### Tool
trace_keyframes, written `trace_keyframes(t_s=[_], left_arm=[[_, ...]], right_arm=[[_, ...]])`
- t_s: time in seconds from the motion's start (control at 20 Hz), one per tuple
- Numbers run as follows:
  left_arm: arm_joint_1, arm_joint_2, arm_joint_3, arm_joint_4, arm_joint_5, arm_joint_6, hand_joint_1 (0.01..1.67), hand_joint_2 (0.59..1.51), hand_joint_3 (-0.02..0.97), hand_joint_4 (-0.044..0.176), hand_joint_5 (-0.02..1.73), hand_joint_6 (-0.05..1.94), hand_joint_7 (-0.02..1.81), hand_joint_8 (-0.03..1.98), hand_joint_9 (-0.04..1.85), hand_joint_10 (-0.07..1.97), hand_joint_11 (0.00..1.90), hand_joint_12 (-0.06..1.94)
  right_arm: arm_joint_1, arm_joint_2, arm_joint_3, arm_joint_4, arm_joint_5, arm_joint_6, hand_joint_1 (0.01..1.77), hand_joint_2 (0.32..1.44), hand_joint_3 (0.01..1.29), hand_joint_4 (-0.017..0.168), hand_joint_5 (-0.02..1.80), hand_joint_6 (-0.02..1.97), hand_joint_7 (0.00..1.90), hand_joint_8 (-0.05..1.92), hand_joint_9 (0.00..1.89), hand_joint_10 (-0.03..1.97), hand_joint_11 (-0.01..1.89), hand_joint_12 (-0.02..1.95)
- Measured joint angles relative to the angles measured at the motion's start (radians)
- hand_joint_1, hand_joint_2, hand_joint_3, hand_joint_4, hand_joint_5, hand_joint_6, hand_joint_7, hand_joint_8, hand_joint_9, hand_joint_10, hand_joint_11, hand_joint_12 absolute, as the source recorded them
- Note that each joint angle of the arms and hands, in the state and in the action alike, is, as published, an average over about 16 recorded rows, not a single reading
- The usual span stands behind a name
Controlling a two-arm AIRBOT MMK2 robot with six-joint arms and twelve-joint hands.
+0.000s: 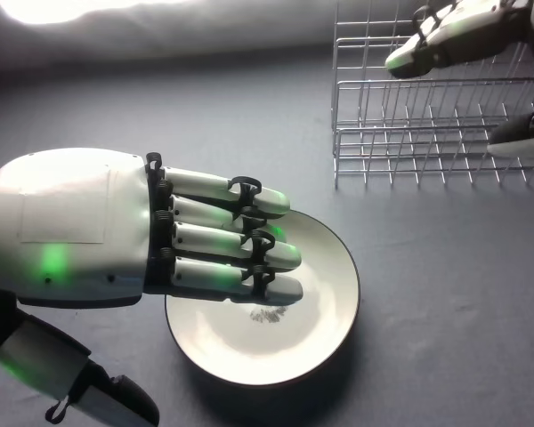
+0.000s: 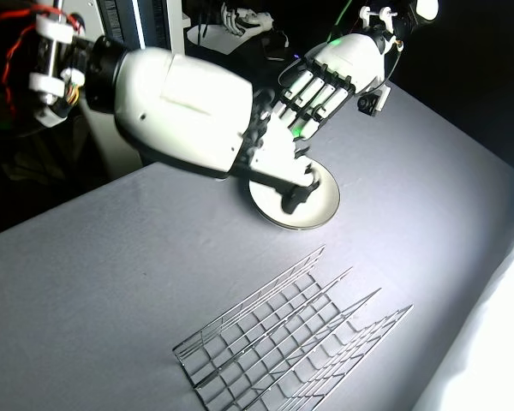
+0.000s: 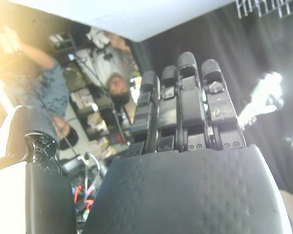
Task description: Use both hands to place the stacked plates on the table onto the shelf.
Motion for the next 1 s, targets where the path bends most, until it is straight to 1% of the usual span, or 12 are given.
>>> trace_keyframes(t_s=[0.2,0.4,0.5,0.6,0.65,0.8,1.0], left_arm=[[0.000,-0.001,0.003,0.011,-0.002,-0.009,0.08,1.094,0.016,0.000,0.15,0.01,0.15,0.00,0.17,0.01,0.05,0.21],[-0.001,-0.004,0.007,0.022,-0.007,-0.020,0.06,1.097,0.012,0.000,0.14,0.00,0.14,0.00,0.15,0.01,0.04,0.20],[-0.004,-0.008,0.015,0.030,-0.013,-0.029,0.04,1.098,0.011,0.000,0.12,0.00,0.12,0.00,0.13,0.01,0.03,0.21],[-0.010,-0.016,0.029,0.049,-0.022,-0.046,0.03,1.102,0.005,0.000,0.11,-0.01,0.11,0.00,0.11,0.01,0.02,0.21],[-0.013,-0.022,0.038,0.063,-0.028,-0.057,0.03,1.105,-0.001,0.000,0.11,-0.01,0.12,-0.01,0.11,0.00,0.02,0.20],[-0.023,-0.038,0.070,0.106,-0.049,-0.090,0.02,1.106,-0.002,0.000,0.11,-0.01,0.11,0.00,0.11,0.01,0.02,0.19],[-0.036,-0.065,0.119,0.161,-0.072,-0.133,0.02,1.107,-0.002,0.000,0.11,-0.01,0.12,0.00,0.11,0.01,0.02,0.19]], right_arm=[[-0.016,-0.002,0.011,-0.001,0.027,-0.004,0.40,1.18,0.03,0.001,0.29,0.03,0.33,0.02,0.30,0.04,0.02,0.83],[-0.041,-0.008,0.027,-0.007,0.066,-0.013,0.30,1.20,0.03,0.001,0.26,0.02,0.30,0.02,0.27,0.04,0.02,0.77],[-0.059,-0.013,0.042,-0.015,0.097,-0.020,0.19,1.21,0.03,0.001,0.22,0.02,0.27,0.02,0.24,0.04,0.02,0.69],[-0.078,-0.020,0.059,-0.025,0.131,-0.026,0.07,1.23,0.02,0.001,0.19,0.02,0.24,0.02,0.21,0.04,0.02,0.61],[-0.085,-0.023,0.067,-0.029,0.147,-0.029,0.04,1.23,0.02,0.001,0.18,0.02,0.23,0.02,0.21,0.03,0.02,0.62],[-0.107,-0.032,0.088,-0.041,0.191,-0.037,0.02,1.24,0.01,0.002,0.16,0.02,0.23,0.02,0.22,0.03,0.02,0.67],[-0.129,-0.044,0.112,-0.056,0.235,-0.046,0.02,1.24,0.01,0.003,0.14,0.02,0.21,0.02,0.21,0.03,0.02,0.66]])
